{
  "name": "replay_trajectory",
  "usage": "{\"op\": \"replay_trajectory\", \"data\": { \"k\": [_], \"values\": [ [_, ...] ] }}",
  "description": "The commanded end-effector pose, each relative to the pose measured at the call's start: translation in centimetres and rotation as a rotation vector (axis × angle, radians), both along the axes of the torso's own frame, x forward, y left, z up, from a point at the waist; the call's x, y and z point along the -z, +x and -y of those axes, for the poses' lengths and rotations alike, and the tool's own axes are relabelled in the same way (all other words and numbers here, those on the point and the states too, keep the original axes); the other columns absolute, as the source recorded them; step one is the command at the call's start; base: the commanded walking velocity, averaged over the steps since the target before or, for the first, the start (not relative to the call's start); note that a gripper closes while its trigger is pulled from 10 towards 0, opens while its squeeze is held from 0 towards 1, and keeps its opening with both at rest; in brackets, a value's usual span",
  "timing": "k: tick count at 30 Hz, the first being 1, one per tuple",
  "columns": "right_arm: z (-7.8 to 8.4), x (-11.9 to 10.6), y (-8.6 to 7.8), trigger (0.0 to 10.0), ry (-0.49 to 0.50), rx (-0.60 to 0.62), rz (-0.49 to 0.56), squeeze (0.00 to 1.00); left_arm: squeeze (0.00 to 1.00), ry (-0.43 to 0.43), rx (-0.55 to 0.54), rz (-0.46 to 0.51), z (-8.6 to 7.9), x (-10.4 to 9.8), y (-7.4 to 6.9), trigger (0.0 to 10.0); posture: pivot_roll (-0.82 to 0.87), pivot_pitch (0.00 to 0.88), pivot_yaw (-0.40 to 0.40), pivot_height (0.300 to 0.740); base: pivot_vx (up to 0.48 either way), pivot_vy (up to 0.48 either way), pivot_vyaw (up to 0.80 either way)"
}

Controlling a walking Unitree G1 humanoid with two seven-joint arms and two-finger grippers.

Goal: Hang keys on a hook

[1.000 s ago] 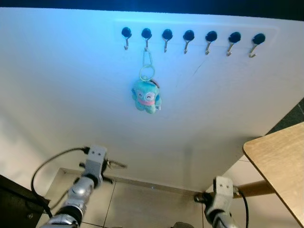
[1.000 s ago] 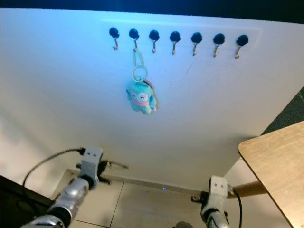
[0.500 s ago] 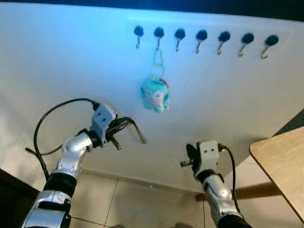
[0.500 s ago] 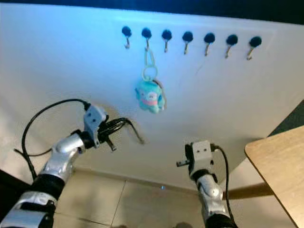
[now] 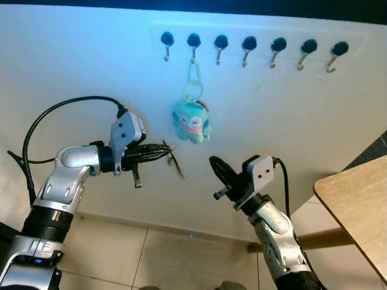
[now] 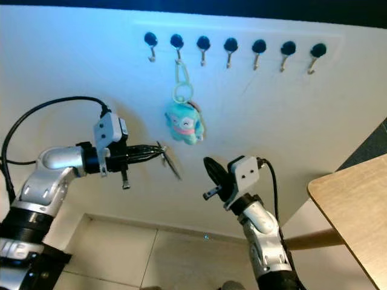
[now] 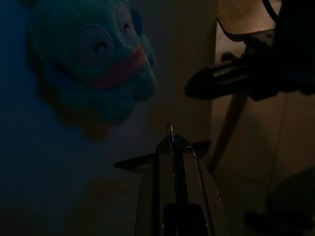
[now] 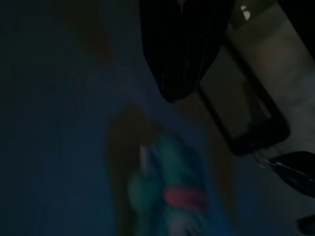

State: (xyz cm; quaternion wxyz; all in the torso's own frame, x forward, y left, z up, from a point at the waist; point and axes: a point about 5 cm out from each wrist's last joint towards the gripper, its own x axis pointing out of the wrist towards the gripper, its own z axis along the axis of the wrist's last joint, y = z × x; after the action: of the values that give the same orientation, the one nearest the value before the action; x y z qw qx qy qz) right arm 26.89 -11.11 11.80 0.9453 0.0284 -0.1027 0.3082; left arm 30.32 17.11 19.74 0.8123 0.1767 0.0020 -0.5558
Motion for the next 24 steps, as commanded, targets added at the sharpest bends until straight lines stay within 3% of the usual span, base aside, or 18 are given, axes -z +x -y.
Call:
{"op": "replay_trajectory", "data": {
  "k": [1, 4, 5, 10, 15, 24],
  "values": [
    [-0.5, -0.7, -0.3, 10.0, 0.02, -0.033, 0.001, 0.0, 0.0, -0.005, -0.002, 0.052, -0.3, -2.0, 0.0, 10.0, 0.03, 0.061, 0.015, 0.74, 0.0, 0.0, 0.0],
    [-1.0, -1.8, -0.5, 10.0, 0.025, -0.074, 0.01, 0.0, 0.0, -0.033, -0.049, 0.108, -0.6, -3.9, 0.6, 10.0, 0.03, 0.061, 0.013, 0.74, 0.0, 0.0, 0.0],
    [-1.1, -2.4, -0.6, 10.0, 0.027, -0.078, 0.017, 0.0, 0.0, -0.014, -0.139, 0.183, -1.5, -5.1, 1.5, 10.0, 0.03, 0.062, 0.014, 0.74, 0.0, 0.0, 0.0],
    [-0.6, -2.7, -0.4, 10.0, 0.023, -0.028, 0.027, 0.0, 0.0, -0.046, -0.214, 0.268, -1.8, -6.8, 2.3, 10.0, 0.03, 0.062, 0.012, 0.74, 0.0, 0.0, 0.0],
    [-0.5, -2.9, -0.3, 10.0, 0.005, 0.004, 0.03, 0.0, 0.0, -0.126, -0.189, 0.282, -1.0, -7.8, 2.2, 10.0, 0.03, 0.064, 0.014, 0.74, 0.0, 0.0, 0.0],
    [-0.9, -4.0, -0.2, 10.0, 0.008, 0.004, 0.049, 0.0, 0.0, -0.197, -0.153, 0.327, -0.3, -9.4, 2.3, 10.0, 0.03, 0.069, 0.014, 0.74, 0.0, 0.0, 0.0]
  ]
}}
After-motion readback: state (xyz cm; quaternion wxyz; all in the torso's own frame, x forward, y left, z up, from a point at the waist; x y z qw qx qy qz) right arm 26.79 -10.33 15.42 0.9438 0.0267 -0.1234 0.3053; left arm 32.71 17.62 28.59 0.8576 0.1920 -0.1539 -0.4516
